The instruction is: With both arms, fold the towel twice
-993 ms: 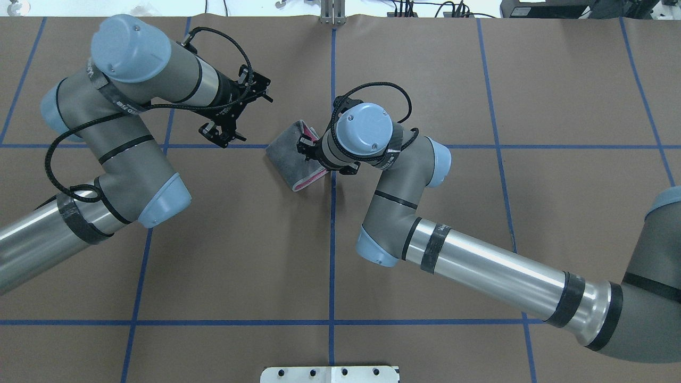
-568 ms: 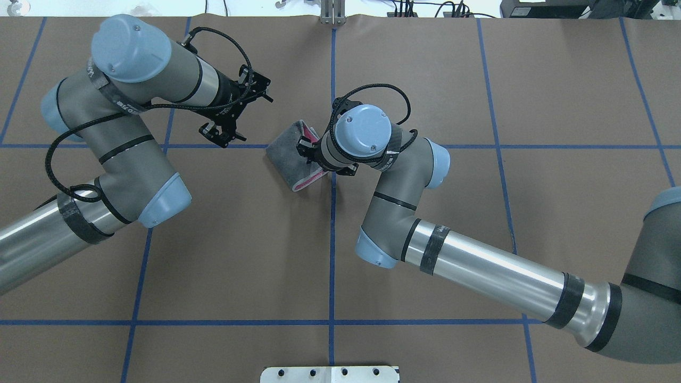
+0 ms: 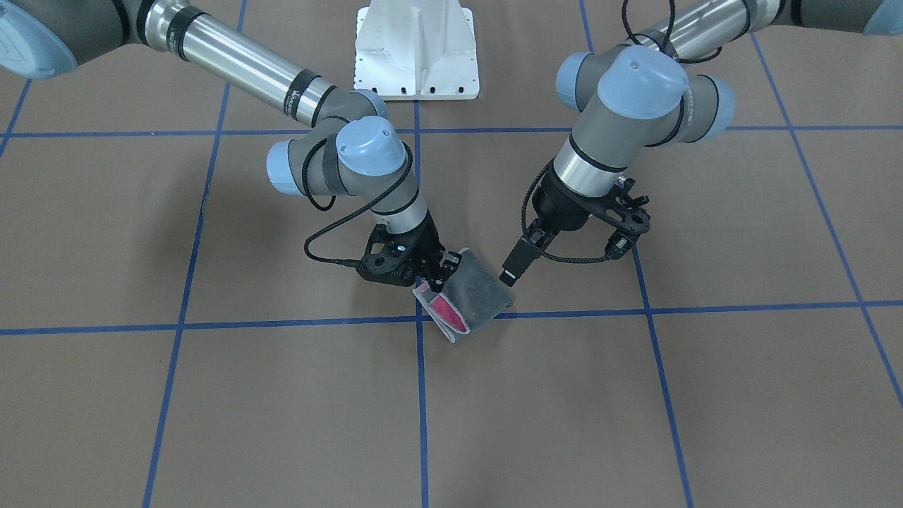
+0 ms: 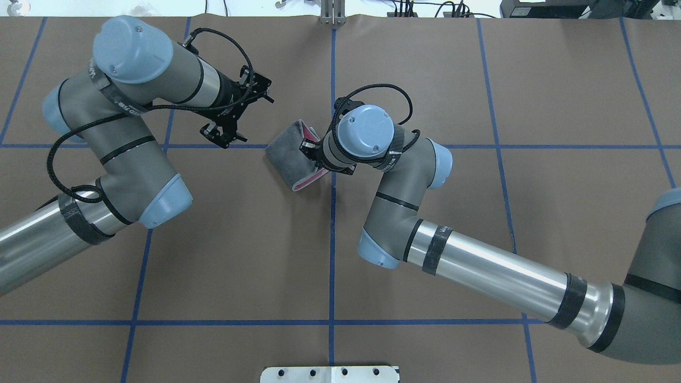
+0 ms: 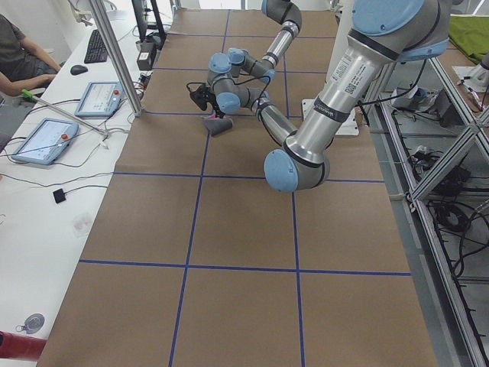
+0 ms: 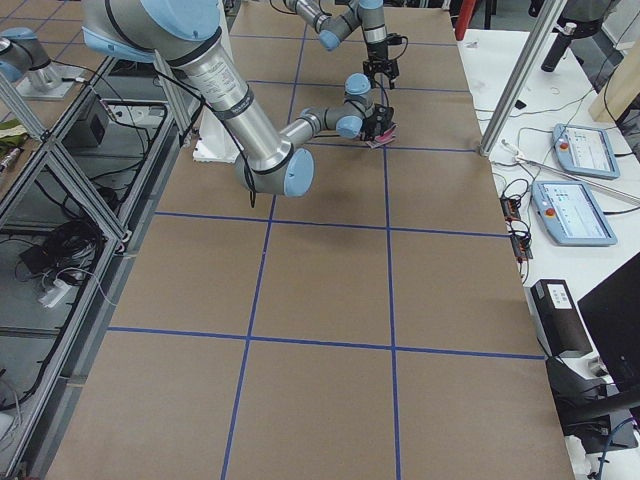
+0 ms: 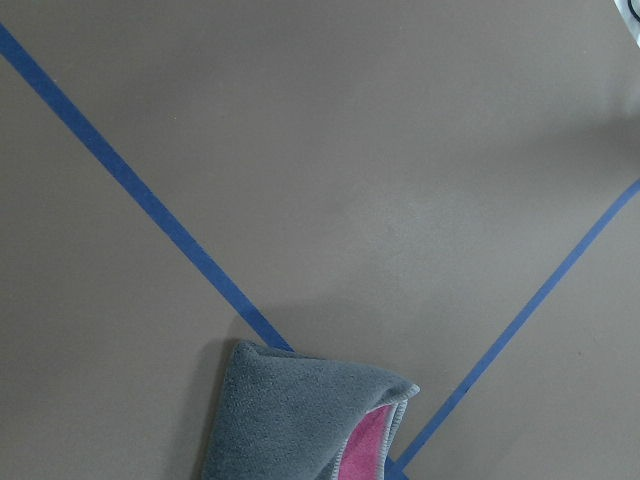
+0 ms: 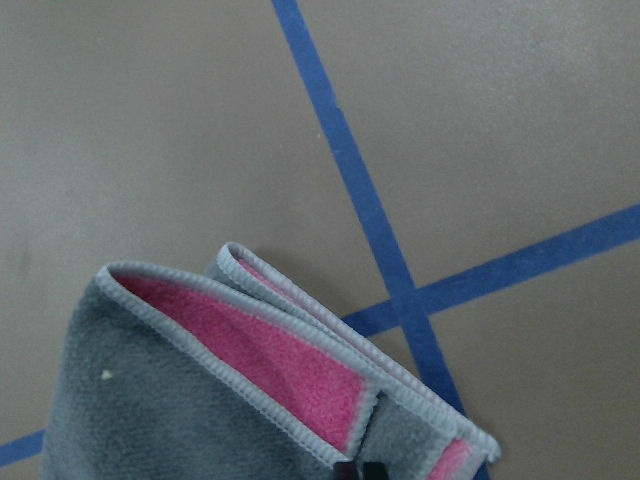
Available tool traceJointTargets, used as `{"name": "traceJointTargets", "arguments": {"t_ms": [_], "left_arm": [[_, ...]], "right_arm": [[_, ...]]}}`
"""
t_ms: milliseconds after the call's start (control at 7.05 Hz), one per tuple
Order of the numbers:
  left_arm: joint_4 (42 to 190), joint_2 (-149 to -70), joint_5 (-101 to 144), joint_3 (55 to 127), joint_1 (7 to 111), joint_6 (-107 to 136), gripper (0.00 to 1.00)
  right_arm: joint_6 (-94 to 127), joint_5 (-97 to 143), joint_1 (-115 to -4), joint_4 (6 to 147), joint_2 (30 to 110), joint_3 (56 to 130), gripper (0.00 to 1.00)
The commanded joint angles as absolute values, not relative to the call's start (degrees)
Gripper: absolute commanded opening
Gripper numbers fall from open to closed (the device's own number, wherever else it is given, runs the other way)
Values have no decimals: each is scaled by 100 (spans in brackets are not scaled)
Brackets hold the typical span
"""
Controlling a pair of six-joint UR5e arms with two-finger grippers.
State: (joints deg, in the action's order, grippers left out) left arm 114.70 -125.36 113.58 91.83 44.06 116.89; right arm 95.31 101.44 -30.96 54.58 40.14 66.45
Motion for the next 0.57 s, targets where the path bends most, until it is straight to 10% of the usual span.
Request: {"name": "traceJointTargets", "arguments": {"t_ms": [0,426], "left_arm": [[11470,-12542,11355,9176,4386,11707,100],[11470,-12542,11347,9184,4386,11733,100]], "right_arm": [[9519,10186,-3181,5458,4173,6941,6],[9519,10309,-3243,5467,4403,7180,7]]}}
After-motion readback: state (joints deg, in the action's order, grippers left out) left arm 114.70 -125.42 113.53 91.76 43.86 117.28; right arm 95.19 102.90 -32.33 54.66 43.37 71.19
